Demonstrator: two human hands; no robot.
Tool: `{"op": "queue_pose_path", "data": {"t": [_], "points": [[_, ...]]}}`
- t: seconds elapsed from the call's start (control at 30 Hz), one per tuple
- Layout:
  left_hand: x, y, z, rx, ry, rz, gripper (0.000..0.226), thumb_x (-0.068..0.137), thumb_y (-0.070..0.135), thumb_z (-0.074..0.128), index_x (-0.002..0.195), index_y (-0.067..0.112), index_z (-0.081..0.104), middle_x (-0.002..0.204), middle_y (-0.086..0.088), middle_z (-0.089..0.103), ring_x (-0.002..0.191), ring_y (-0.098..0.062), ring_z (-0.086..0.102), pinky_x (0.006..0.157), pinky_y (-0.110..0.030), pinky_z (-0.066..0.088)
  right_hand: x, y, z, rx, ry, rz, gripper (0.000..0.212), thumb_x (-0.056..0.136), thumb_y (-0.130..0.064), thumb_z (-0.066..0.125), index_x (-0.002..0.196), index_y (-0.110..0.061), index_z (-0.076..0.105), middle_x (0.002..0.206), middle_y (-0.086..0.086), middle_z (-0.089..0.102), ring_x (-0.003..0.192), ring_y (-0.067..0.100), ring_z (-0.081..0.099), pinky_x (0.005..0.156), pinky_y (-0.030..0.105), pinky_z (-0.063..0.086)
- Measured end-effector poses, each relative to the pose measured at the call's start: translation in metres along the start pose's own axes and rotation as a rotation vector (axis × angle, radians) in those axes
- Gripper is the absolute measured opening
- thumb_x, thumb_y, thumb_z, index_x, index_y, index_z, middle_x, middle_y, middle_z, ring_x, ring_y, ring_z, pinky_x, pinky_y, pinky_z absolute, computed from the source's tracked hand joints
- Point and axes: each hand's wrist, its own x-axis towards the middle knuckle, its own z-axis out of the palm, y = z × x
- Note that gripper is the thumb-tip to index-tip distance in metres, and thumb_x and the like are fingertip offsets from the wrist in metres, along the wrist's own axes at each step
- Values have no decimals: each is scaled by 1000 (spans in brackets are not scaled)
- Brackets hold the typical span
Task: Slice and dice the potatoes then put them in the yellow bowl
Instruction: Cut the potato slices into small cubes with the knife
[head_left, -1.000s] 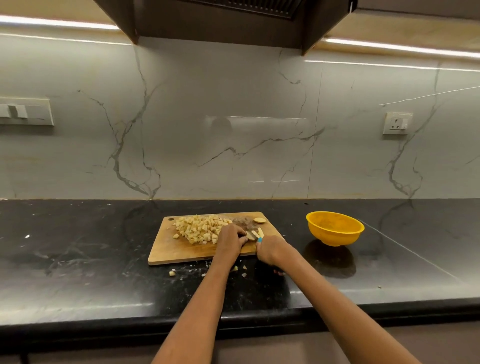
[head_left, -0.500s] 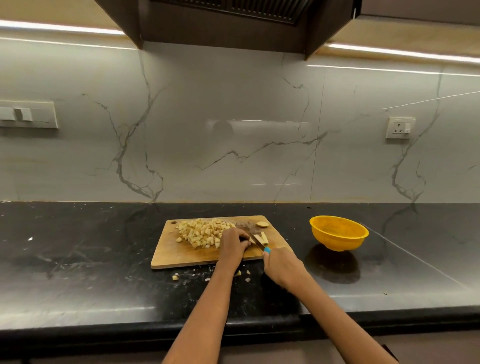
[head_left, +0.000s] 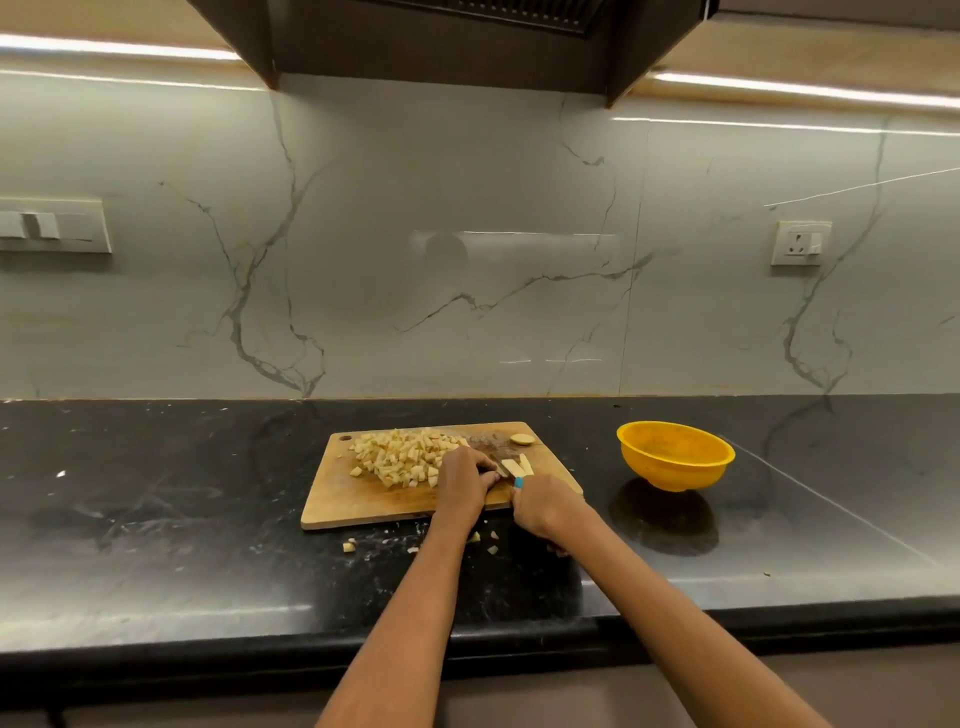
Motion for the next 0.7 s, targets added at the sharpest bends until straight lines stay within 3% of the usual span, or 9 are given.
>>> {"op": "queue_pose_path", "data": {"t": [0.2, 0.4, 0.47, 0.6, 0.7], "points": [[-1, 1, 0, 29, -5, -12, 20, 85, 14, 67, 103, 6, 71, 103, -8, 71, 99, -15, 62, 88, -22, 45, -36, 12, 16, -156, 164, 30, 36, 103, -29, 36, 119, -5, 57, 116, 11, 64, 102, 25, 63, 80, 33, 50], [0, 6, 2, 47, -35, -4, 25, 87, 7, 62, 112, 8, 66, 114, -8, 66, 110, -16, 58, 97, -24, 42, -34, 25, 11, 162, 303, 174, 40, 102, -38, 35, 113, -8, 58, 105, 7, 65, 93, 19, 65, 70, 26, 46], [2, 7, 3, 54, -62, -15, 32, 85, 8, 65, 117, 8, 63, 119, -8, 63, 114, -17, 56, 99, -25, 41, -25, 31, 10, 195, 300, 187, 41, 102, -38, 35, 115, -7, 59, 107, 7, 65, 94, 19, 65, 72, 27, 49], [7, 5, 2, -86, -254, -109, 68, 77, 21, 75, 136, 8, 44, 137, -9, 48, 126, -22, 46, 105, -31, 38, -8, 44, 9, 288, 295, 208, 44, 102, -39, 34, 120, -7, 58, 109, 7, 64, 93, 17, 64, 67, 25, 48], [10, 6, 7, -60, -270, -93, 72, 74, 24, 77, 136, 8, 44, 137, -8, 49, 125, -21, 47, 103, -29, 37, -2, 48, 8, 321, 271, 198, 44, 102, -39, 34, 122, -7, 56, 108, 6, 63, 90, 15, 63, 65, 24, 46]]}}
